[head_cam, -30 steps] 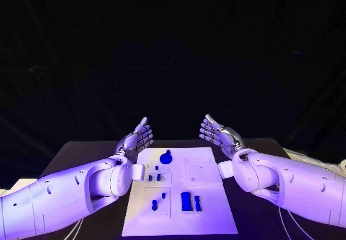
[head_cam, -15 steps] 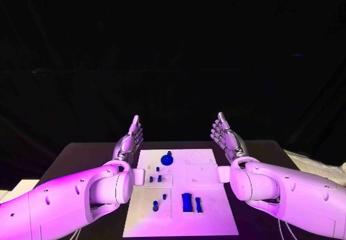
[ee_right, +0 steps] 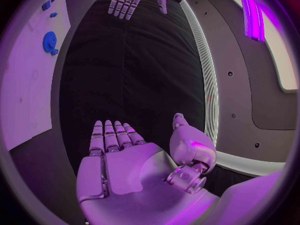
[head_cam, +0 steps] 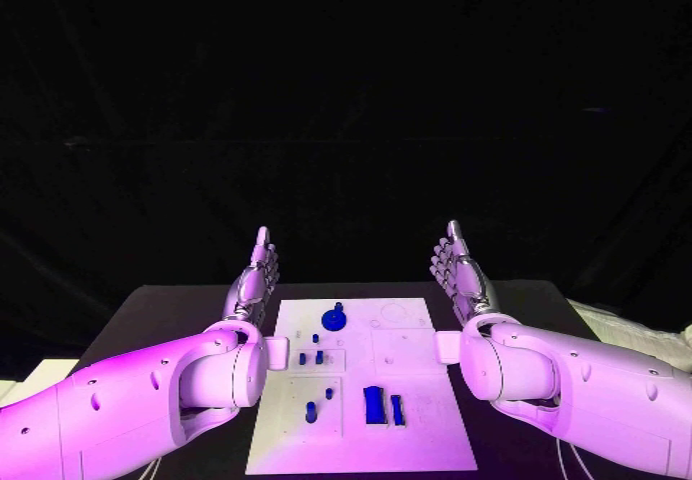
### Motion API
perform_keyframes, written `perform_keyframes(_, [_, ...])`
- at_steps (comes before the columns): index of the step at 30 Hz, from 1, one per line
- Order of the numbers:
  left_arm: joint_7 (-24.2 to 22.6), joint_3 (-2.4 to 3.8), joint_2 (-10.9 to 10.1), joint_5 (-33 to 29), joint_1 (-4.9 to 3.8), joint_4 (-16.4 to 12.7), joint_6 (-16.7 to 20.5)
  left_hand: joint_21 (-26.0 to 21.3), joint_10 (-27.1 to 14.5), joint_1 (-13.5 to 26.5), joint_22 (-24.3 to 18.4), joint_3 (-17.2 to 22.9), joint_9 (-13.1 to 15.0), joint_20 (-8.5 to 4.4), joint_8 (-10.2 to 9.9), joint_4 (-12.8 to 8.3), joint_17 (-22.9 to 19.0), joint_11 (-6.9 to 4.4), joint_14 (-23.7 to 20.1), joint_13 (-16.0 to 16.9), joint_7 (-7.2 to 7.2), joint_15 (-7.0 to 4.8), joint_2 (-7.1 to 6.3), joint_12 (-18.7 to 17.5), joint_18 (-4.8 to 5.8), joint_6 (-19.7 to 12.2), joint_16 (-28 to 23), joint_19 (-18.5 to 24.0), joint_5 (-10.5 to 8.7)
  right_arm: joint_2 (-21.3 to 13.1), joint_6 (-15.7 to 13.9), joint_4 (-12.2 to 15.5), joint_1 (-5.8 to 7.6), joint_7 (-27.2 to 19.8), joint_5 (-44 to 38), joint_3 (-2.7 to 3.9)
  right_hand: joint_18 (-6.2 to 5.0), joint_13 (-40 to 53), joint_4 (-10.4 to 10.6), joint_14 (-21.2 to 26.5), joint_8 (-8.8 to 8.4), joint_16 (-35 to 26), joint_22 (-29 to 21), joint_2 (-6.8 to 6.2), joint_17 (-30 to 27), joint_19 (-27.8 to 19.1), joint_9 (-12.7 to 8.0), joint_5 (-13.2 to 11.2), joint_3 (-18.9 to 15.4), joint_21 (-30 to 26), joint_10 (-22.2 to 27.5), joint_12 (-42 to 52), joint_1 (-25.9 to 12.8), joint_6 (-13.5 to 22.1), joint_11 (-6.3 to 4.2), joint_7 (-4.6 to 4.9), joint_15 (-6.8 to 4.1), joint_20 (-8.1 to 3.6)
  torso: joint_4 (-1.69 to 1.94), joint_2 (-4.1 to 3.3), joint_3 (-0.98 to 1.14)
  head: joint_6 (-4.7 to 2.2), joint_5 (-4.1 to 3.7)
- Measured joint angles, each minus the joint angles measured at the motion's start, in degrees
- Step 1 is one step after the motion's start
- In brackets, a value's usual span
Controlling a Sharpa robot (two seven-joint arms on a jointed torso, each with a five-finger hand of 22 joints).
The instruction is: Assemble the parts on the task board
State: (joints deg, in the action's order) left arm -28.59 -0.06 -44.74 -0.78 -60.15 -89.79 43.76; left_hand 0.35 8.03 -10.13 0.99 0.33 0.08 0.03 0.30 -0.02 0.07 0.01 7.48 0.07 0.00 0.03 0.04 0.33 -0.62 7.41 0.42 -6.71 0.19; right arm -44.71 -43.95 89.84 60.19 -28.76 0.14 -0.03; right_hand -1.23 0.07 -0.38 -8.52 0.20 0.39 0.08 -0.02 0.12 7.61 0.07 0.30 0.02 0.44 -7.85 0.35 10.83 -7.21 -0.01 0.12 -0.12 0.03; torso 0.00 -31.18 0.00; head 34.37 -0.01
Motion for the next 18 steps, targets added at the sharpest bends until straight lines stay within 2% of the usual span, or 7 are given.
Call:
perform_keyframes(3, [0.0,0.0,0.0,0.0,0.0,0.0,0.1,0.0,-1.6,2.0,-0.6,0.0,0.0,-0.06,0.0,0.0,0.0,-0.01,-1.5,0.0,0.02,-0.11,0.06,0.0,0.2,-1.5,-0.1,1.4,0.0,0.0,-0.1,0.0,0.0,-0.1,0.1,0.0,0.18,0.0,0.0,1.1,0.0,0.0,0.0,-0.11,0.0,-0.9,0.0,0.0,0.0,0.0,0.8,0.0,-1.3,0.9,-0.03,-0.09,0.11,-0.08,0.0,0.0,0.0,0.0,0.0])
perform_keyframes(5, [-0.1,0.0,0.0,0.1,0.0,0.0,0.1,0.0,-4.4,4.6,-0.9,0.0,0.0,-0.03,0.0,0.0,0.0,0.01,-6.0,0.0,0.0,-0.06,-0.02,0.0,0.2,-5.9,-0.2,5.4,0.0,0.0,-0.2,0.0,0.0,-0.1,0.1,0.0,0.88,0.0,0.0,3.3,0.0,0.0,0.0,-0.02,0.0,-4.0,0.0,0.0,0.0,-0.2,4.0,0.0,-4.2,3.7,0.01,-0.1,0.14,0.01,0.0,0.0,0.01,0.0,0.0])
perform_keyframes(6, [-0.1,0.0,0.0,0.1,0.0,0.0,0.1,0.0,-6.5,6.2,-0.9,0.0,0.0,-0.04,0.0,0.0,0.0,-0.06,-6.8,0.0,-0.01,-0.03,0.0,0.0,0.2,-6.7,-0.2,6.1,0.0,0.0,-0.2,0.0,-0.01,-0.1,0.1,0.0,0.89,0.0,0.0,3.8,0.0,0.0,0.0,-0.01,0.0,-6.0,0.0,0.0,0.0,-0.2,6.2,0.0,-5.1,5.7,0.02,-0.12,0.1,-0.01,0.0,0.0,0.0,0.0,0.0])
perform_keyframes(7, [-0.1,0.0,0.0,0.1,0.01,0.0,0.2,0.0,-7.4,8.8,-0.9,0.0,0.0,-0.06,0.0,0.0,0.0,-0.04,-7.2,0.0,0.0,-0.01,-0.03,0.0,0.21,-7.1,-0.2,6.4,0.0,0.0,-0.2,0.0,-0.01,-0.1,0.1,0.0,0.88,0.0,0.0,6.8,0.0,0.0,0.0,0.0,0.0,-7.0,0.0,0.0,0.0,-0.2,7.2,0.0,-6.2,6.6,0.02,-0.1,0.13,-0.01,0.0,0.0,0.0,0.0,0.0])
perform_keyframes(8, [-0.1,0.0,0.0,0.1,0.01,0.0,0.2,0.0,-7.7,9.6,-0.9,0.0,0.0,-0.02,0.0,0.0,0.0,-0.02,-7.2,0.0,-0.02,-0.02,-0.04,0.0,0.21,-7.1,-0.2,6.5,0.0,0.0,-0.2,0.0,-0.01,-0.1,0.1,0.0,0.89,0.0,0.0,7.8,0.0,0.0,0.0,-0.02,0.0,-7.3,0.0,0.0,0.0,-0.2,7.6,0.0,-9.3,6.9,0.01,-0.08,0.09,-0.04,0.0,0.0,0.0,0.0,0.0])
perform_keyframes(9, [-0.1,0.0,0.0,0.1,0.01,0.0,0.2,0.0,-7.7,9.7,-0.9,0.0,0.0,-0.02,0.0,0.0,0.0,-0.02,-7.2,0.0,-0.02,-0.02,-0.02,0.0,0.21,-7.1,-0.2,6.5,0.0,0.0,-0.3,0.0,-0.01,-0.1,0.1,0.0,0.89,0.0,0.0,8.1,0.0,0.0,0.0,-0.02,0.0,-7.3,0.0,0.0,0.0,-0.2,7.6,0.0,-10.2,7.0,-0.01,-0.14,0.1,-0.01,0.0,0.0,0.01,0.0,0.0])
perform_keyframes(18, [-0.1,0.0,0.0,0.1,0.01,0.0,0.2,0.0,-7.7,9.7,-0.9,0.0,0.0,-0.02,0.0,0.0,0.0,-0.02,-7.2,0.0,-0.02,-0.01,-0.04,0.0,0.21,-7.1,-0.2,6.5,0.0,0.0,-0.3,0.0,-0.01,-0.2,0.2,0.0,0.88,0.0,0.0,8.2,0.0,0.0,0.0,0.0,0.0,-7.3,0.0,0.0,0.0,-0.2,7.6,0.0,-10.5,7.0,-0.01,-0.14,0.11,-0.01,0.0,0.0,0.0,0.0,0.0])
